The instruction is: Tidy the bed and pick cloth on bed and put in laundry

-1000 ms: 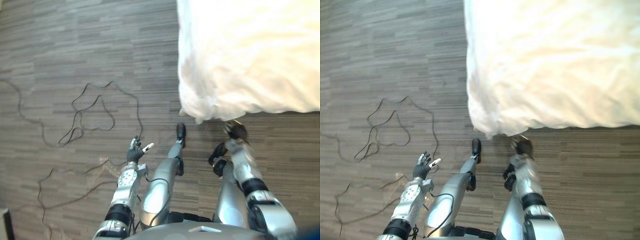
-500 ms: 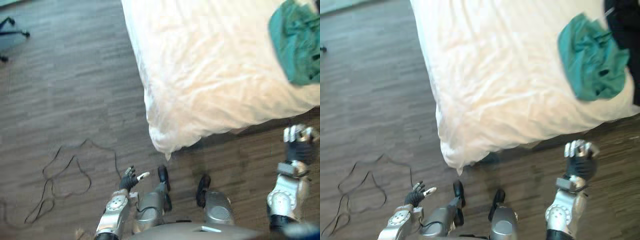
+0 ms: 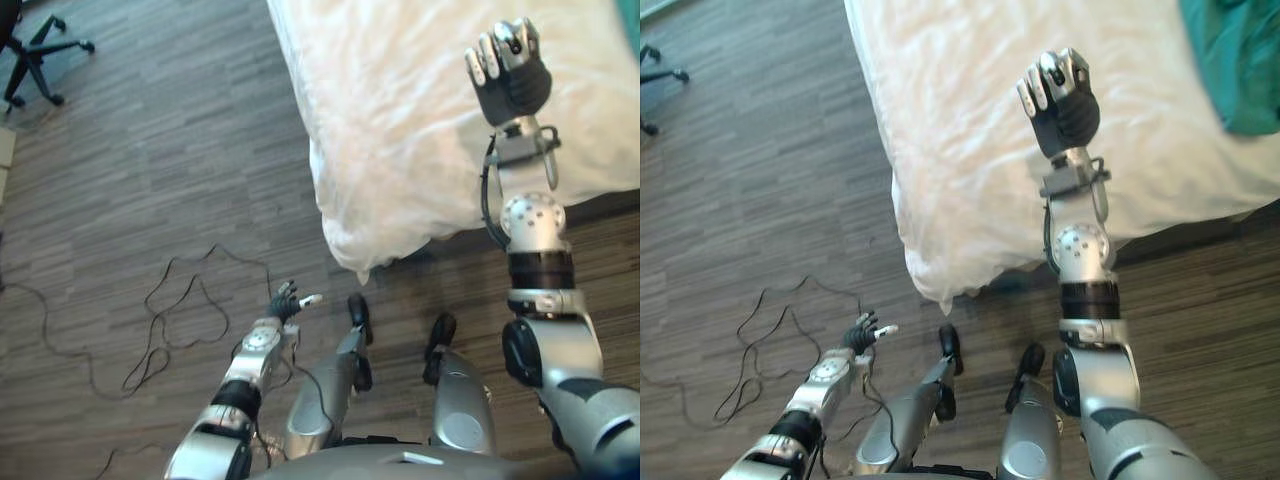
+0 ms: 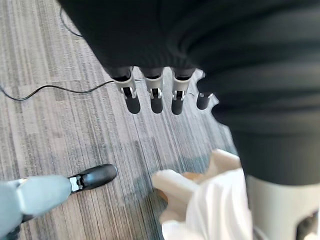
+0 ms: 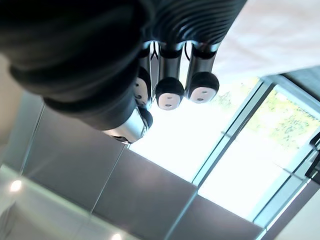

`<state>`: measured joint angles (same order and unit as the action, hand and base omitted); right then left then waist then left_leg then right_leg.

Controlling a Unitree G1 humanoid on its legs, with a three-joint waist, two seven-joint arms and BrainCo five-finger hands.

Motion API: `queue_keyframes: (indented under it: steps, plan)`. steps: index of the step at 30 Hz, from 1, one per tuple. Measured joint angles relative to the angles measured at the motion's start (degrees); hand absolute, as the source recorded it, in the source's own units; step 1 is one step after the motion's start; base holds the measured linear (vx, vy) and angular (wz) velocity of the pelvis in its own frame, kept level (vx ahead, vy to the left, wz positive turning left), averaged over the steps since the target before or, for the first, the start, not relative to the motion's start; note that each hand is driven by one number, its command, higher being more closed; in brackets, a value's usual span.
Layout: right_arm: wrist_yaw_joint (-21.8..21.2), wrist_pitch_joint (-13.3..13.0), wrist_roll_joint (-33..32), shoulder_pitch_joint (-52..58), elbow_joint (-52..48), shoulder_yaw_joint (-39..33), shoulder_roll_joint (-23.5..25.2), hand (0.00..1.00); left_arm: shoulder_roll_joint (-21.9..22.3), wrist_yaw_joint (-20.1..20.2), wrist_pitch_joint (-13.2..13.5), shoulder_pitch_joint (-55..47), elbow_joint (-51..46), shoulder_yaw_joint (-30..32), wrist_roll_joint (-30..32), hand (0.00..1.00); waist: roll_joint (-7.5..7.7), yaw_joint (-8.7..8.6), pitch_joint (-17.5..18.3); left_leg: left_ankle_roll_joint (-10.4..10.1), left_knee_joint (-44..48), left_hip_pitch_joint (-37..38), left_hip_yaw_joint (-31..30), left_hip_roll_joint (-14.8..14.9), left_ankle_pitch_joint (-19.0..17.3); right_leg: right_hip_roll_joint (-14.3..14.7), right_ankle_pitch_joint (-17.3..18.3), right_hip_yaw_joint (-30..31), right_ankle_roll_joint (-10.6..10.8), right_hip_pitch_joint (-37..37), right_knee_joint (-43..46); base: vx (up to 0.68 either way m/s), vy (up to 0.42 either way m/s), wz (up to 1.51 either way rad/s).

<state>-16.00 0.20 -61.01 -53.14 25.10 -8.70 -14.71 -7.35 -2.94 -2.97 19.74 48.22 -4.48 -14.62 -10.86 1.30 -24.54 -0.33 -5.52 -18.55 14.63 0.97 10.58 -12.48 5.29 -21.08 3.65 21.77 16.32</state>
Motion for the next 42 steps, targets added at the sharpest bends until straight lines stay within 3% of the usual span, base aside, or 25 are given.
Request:
queue_keyframes:
  steps: [4, 5, 10, 14, 18, 22, 23, 24, 28, 31, 32, 33, 35, 39, 42]
  plan:
    - [3.24, -4.83, 1.63, -1.71, 3.82, -1.44, -1.41, 1.00, 0.84, -2.40, -0.20, 8.78, 2.61, -0.02, -1.88, 0.00, -0.35, 1.50, -2.03, -0.98, 0.01, -6.58, -0.11, 0.14, 2.40, 0.12, -0.74, 1.42, -1.12, 7.95, 1.64, -0.04, -0.068, -0.08]
    - [3.24, -6.73, 1.63, -2.78, 2.94, -1.45, -1.53, 1.00, 0.98, -3.30, -0.26, 10.30, 2.63, 0.02, -2.22, 0.00, -0.58, 1.23, -3.41, -1.04, 0.01, -6.61, -0.05, 0.17, 2.46, 0.22, -0.82, 1.84, -1.24, 8.30, 1.85, -0.04, -0.055, -0.17]
    - [3.04, -10.83, 1.59, -3.21, 1.40, -1.59, -2.18, 1.00, 2.78, -6.50, -1.60, 13.57, 2.42, 4.92, -2.20, 0.00, -0.21, 0.97, -3.80, -1.03, 0.43, -10.04, 0.72, 0.54, 2.42, 0.59, -1.28, 4.47, -1.66, 13.27, 2.46, -0.04, -0.009, -0.19]
    - [0.76, -11.71, 0.49, 0.88, -2.08, -2.84, -1.70, 1.00, 3.04, -8.58, -3.05, 13.29, -1.35, 11.63, -2.22, 0.00, 1.61, 0.68, -4.32, -0.75, 0.61, -10.55, 3.51, 1.16, 1.32, 1.45, -1.97, 6.58, -1.85, 14.90, 2.51, -0.01, 0.012, -0.30]
    - [-2.52, -11.79, -4.40, 14.20, -3.40, -12.42, 0.33, 1.00, 2.25, -8.65, -3.31, 11.99, -6.49, 16.46, -2.22, 0.00, 5.62, -0.37, -4.20, -0.24, 0.86, -9.09, 6.70, 1.35, -0.10, 1.86, -2.31, 9.03, -1.64, 14.92, 2.71, 0.06, 0.014, -0.31]
    - [-3.65, -10.72, -5.87, 28.43, -1.68, -21.32, 1.24, 1.00, 2.14, -8.11, -3.68, 11.60, -7.42, 16.74, -2.21, 0.00, 6.18, -1.24, -4.39, -0.24, 0.52, -6.27, 9.41, 1.42, -0.77, 1.75, -2.35, 9.41, -1.70, 12.90, 2.54, 0.10, 0.008, -0.24]
    - [-4.11, -10.56, -5.56, 31.99, -1.58, -22.69, 1.60, 0.00, 2.11, -7.75, -3.69, 10.98, -7.42, 17.06, -2.22, 0.00, 6.21, -2.12, -4.41, -0.77, 0.51, -4.29, 10.67, 1.57, -1.22, 1.78, -2.30, 9.41, -1.71, 11.10, 2.45, 0.12, -0.005, -0.23]
    - [-4.31, -10.61, -5.03, 33.53, -1.58, -23.24, 1.68, 0.00, 2.10, -7.28, -3.69, 10.64, -7.41, 17.08, -2.22, 0.00, 6.24, -2.30, -4.42, -1.01, 0.53, -3.03, 11.40, 1.70, -1.59, 1.85, -2.27, 9.38, -1.70, 10.02, 2.42, 0.10, -0.018, -0.33]
    - [-0.92, -11.27, 3.62, 40.76, 0.05, -24.59, 3.28, 0.00, 1.97, -5.63, -2.75, 8.23, -7.00, 17.04, -2.28, 0.00, 8.10, -2.92, -3.31, -0.67, 1.83, 4.33, 16.11, 3.43, -5.60, 2.57, -0.88, 8.70, -1.88, 2.06, 0.78, 0.09, -0.035, -0.21]
    - [0.60, -10.43, 13.06, 44.50, 6.68, -25.99, 5.74, 0.00, 2.15, -4.48, -2.25, 4.13, -5.84, 17.00, -2.26, 0.00, 9.33, -3.62, -1.32, -1.05, 1.53, 8.11, 17.32, 4.28, -5.42, 3.14, -0.47, 7.18, -1.52, -2.87, -1.24, 0.14, -0.024, 0.18]
    - [1.04, -10.29, 19.03, 46.39, 10.13, -26.57, 7.65, 0.00, 2.45, -4.52, -1.68, 1.05, -5.67, 16.79, -2.18, 0.00, 9.54, -4.03, 0.15, -0.51, 1.51, 9.35, 16.07, 4.35, -4.89, 3.25, -0.49, 5.94, -1.46, -5.41, -2.66, 0.17, -0.016, 0.26]
    - [1.58, -10.28, 22.03, 47.40, 12.18, -26.54, 8.35, 0.00, 2.72, -4.57, -1.39, -0.48, -5.58, 16.66, -2.13, 0.00, 9.55, -4.31, 0.95, -0.52, 1.44, 10.09, 15.47, 4.34, -4.89, 3.32, -0.46, 5.26, -1.35, -6.87, -3.40, 0.19, -0.013, 0.48]
    - [5.66, -9.75, 37.01, 51.12, 21.80, -24.28, 10.43, 0.00, 3.35, -5.24, -1.02, -7.20, -4.33, 15.83, -1.51, 0.00, 9.54, -4.97, 4.95, -0.94, 0.61, 13.98, 12.81, 4.06, -5.18, 3.70, -0.43, 2.56, -0.72, -13.59, -7.05, 0.22, 0.011, 0.53]
    - [9.07, -9.49, 47.64, 54.77, 28.40, -18.14, 13.47, 0.00, 4.00, -6.66, 0.35, -15.48, -2.90, 15.49, 1.05, 0.00, 9.53, -4.86, 10.20, -1.91, -0.08, 18.13, 10.53, 3.59, -5.92, 4.07, -0.42, 0.43, 0.00, -20.54, -11.03, 0.14, 0.018, 0.31]
    - [9.40, -7.90, 51.18, 55.36, 29.76, -15.05, 14.17, 0.00, 3.97, -8.06, 2.10, -20.37, -0.32, 13.54, 4.39, 0.00, 9.28, -4.69, 11.64, -2.05, -0.22, 20.81, 9.63, 3.41, -6.06, 4.19, -0.37, -0.33, 0.18, -24.32, -12.36, 0.03, 0.007, 0.16]
